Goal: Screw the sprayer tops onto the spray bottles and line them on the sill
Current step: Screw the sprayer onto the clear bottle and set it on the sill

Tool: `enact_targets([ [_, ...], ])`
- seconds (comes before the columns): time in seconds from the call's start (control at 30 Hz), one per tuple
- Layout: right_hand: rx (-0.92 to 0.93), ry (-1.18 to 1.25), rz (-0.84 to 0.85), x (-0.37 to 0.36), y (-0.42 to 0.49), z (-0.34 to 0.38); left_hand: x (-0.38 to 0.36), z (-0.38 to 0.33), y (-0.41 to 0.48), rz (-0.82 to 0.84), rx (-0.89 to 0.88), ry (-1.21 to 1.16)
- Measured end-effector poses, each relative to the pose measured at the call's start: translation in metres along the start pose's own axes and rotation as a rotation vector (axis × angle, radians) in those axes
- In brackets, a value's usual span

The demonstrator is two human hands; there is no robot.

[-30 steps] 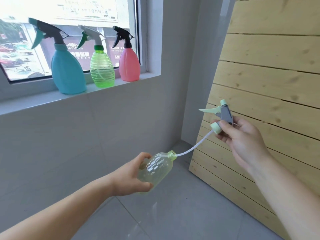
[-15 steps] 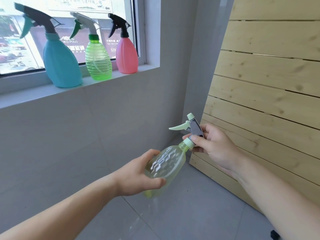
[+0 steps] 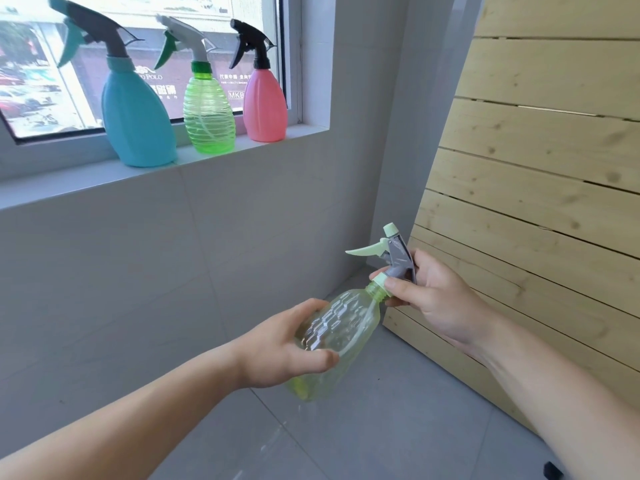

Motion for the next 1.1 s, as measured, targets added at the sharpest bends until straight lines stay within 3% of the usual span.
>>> enact_targets([
  [0.4, 0.046, -0.094, -0.008, 0.002, 0.0, -0.001, -0.007, -0.004, 0.002, 0.027, -0.005, -0.097],
  [0.7, 0.031, -0.023, 0.013, 0.001, 0.0, -0.002, -0.007, -0.006, 0.002, 0.011, -0.013, -0.108],
  [0.93, -0.003, -0.136, -0.113, 0.004, 0.0, -0.009, -0.008, -0.008, 0.001, 0.017, 0.0, -0.097],
  [1.1, -0.029, 0.113, 0.012, 0.002, 0.004, -0.008, -0.005, -0.01, 0.004, 0.008, -0.012, -0.078],
])
Point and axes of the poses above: each hand's wrist, its own y-axis towards the middle knuckle, its own x-axis out of the back of the hand, z = x × y, the point moved 9 cm from there along y, towards the middle knuckle, and after that the axes turned 2 degrees about y, right-handed, at the moved point
